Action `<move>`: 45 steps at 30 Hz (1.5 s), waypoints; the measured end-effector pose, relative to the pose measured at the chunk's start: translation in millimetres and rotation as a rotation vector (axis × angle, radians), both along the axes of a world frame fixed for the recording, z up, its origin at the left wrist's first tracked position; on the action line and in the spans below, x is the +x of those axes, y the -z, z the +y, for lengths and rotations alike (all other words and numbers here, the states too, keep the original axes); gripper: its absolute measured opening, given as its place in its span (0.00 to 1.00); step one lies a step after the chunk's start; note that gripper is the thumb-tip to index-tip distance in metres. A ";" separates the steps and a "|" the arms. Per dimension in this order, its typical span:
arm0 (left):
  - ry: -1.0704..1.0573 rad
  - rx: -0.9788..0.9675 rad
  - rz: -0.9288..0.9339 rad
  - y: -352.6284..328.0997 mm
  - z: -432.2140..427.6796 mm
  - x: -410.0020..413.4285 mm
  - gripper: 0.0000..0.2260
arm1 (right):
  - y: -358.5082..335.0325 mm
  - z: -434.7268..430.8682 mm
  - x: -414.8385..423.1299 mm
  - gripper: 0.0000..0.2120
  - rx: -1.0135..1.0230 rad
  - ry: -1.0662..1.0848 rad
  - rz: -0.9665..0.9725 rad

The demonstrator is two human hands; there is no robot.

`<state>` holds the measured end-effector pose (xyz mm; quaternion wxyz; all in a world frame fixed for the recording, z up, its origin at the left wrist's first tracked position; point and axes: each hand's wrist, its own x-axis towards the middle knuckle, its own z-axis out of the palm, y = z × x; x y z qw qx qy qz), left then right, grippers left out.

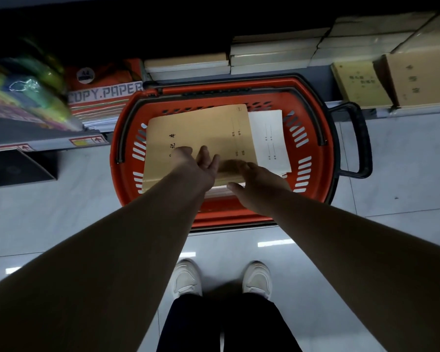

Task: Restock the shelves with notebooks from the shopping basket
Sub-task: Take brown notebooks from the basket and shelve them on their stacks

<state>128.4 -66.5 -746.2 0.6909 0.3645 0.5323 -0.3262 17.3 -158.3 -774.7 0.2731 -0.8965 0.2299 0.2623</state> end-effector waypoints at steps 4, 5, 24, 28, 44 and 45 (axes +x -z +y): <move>0.136 -0.049 -0.027 4.7 -0.6 -4.1 0.08 | 1.1 -5.6 7.5 0.22 0.099 0.086 -0.031; 0.213 -0.023 -0.045 7.0 -3.8 -6.5 0.08 | 1.0 -7.5 8.5 0.20 0.134 0.125 -0.061; 0.494 0.380 -0.417 -60.1 -37.0 -39.5 0.13 | -55.5 -29.0 -49.7 0.23 0.218 0.823 -0.241; 0.444 0.341 -0.504 -90.7 -30.3 -36.6 0.10 | -101.6 -57.7 -62.1 0.21 0.496 1.326 -0.291; 0.799 0.358 -0.915 -271.0 8.9 -3.9 0.17 | -311.9 -48.5 -59.2 0.13 0.965 0.986 -0.419; 0.817 0.381 -0.935 -282.4 12.3 -4.8 0.17 | -324.2 -45.1 -59.2 0.13 0.966 0.983 -0.448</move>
